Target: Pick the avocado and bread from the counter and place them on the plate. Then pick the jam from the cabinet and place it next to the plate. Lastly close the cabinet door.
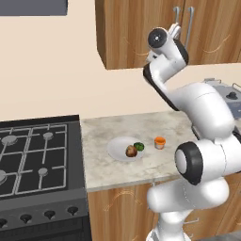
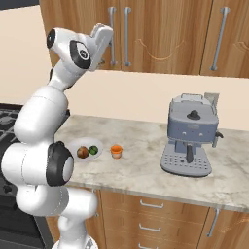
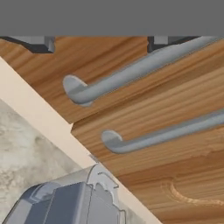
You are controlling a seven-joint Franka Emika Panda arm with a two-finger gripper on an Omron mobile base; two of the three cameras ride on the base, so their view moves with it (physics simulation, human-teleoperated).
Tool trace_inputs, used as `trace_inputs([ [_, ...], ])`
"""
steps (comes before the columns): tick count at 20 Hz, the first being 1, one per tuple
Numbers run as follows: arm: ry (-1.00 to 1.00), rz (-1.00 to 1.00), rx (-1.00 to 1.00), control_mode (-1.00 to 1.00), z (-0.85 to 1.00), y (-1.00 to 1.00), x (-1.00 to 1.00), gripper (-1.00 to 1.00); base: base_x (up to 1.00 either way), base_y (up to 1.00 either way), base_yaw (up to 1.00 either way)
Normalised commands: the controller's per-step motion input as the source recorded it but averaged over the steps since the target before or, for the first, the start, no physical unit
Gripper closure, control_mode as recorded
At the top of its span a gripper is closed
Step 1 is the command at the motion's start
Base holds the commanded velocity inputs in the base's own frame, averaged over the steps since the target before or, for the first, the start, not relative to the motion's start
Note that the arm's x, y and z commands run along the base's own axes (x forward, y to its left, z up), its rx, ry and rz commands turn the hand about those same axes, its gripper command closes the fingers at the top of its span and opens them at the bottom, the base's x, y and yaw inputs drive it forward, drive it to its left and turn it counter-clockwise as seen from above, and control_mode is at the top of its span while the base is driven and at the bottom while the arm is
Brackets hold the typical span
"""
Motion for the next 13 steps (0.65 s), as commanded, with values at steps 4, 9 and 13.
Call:
trace_inputs([
  [4,0.02,0.17,0.18,-1.00,-0.23,-0.48,0.89,-1.00,0.00,0.00,0.00],
  [9,0.08,0.13,0.17,-1.00,-0.56,-0.41,0.91,-1.00,0.00,0.00,0.00],
  [13,0.20,0.12,0.15,-1.00,-0.87,-0.46,1.00,-1.00,0.00,0.00,0.00],
])
